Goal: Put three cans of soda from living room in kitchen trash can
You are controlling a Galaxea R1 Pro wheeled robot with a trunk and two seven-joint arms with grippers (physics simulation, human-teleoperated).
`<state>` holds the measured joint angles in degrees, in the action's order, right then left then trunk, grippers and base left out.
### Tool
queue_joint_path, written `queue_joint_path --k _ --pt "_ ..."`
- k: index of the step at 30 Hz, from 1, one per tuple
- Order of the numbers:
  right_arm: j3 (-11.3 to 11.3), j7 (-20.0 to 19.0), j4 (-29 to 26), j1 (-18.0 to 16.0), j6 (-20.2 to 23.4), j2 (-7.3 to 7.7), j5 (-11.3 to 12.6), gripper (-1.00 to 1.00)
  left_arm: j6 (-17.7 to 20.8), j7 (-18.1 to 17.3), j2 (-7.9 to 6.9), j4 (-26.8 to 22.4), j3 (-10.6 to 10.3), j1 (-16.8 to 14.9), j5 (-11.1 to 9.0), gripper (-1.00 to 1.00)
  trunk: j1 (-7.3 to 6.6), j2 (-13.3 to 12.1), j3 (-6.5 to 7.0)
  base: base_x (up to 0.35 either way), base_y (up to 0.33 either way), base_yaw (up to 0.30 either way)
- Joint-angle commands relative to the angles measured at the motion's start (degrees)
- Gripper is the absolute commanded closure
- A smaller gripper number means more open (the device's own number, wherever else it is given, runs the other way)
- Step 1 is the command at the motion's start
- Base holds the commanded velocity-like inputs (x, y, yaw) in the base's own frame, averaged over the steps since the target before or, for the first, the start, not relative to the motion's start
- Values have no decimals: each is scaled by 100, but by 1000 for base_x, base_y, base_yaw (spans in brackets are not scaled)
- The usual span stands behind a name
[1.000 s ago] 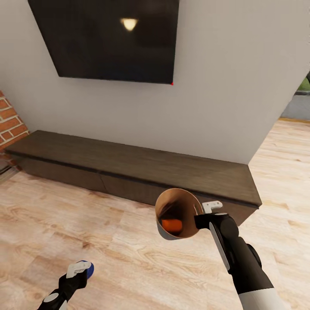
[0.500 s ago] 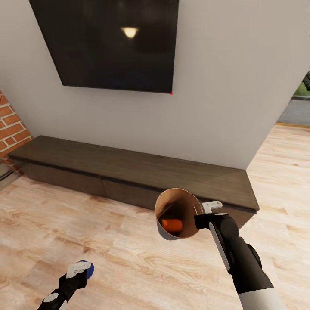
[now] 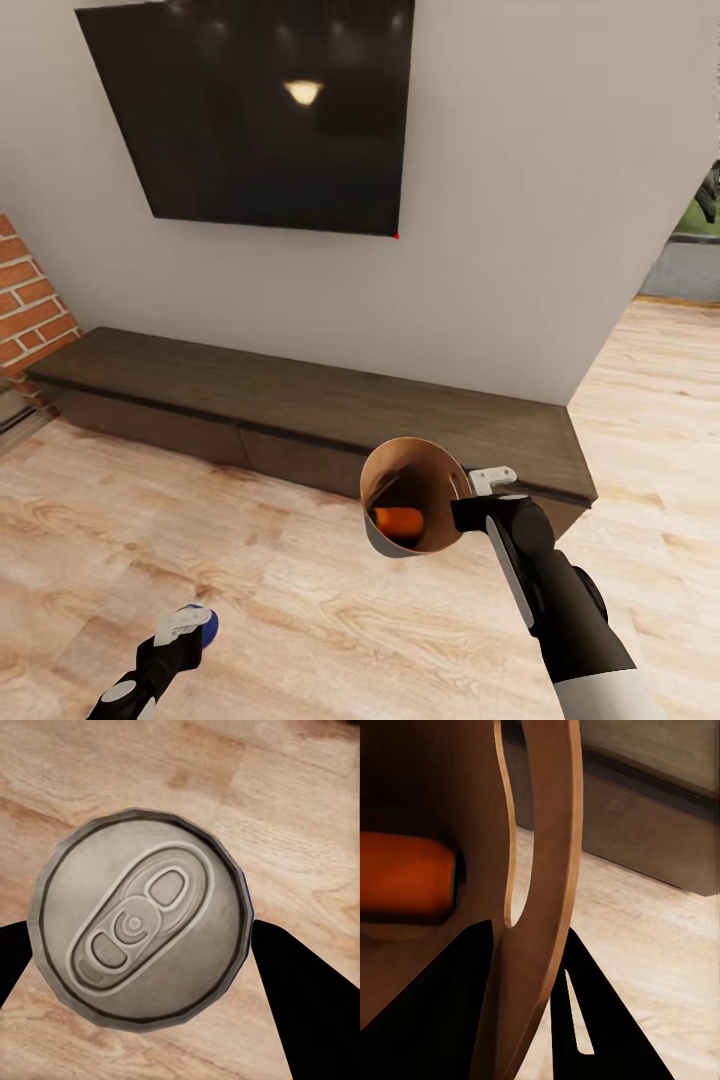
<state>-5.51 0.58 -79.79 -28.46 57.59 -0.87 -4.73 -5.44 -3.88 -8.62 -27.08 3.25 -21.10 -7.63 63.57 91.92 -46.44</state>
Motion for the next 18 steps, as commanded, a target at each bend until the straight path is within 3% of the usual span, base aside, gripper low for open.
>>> queue_joint_path --k 1,18 --pt "-2 -5 -2 -1 -2 -1 68 100 -1 -7 0 1 0 0 7 100 -23 -42 29 0 0 0" --pt "-3 -5 -2 -1 -2 -1 68 100 -1 -7 0 1 0 0 7 100 -396 -723 493 0 0 0"
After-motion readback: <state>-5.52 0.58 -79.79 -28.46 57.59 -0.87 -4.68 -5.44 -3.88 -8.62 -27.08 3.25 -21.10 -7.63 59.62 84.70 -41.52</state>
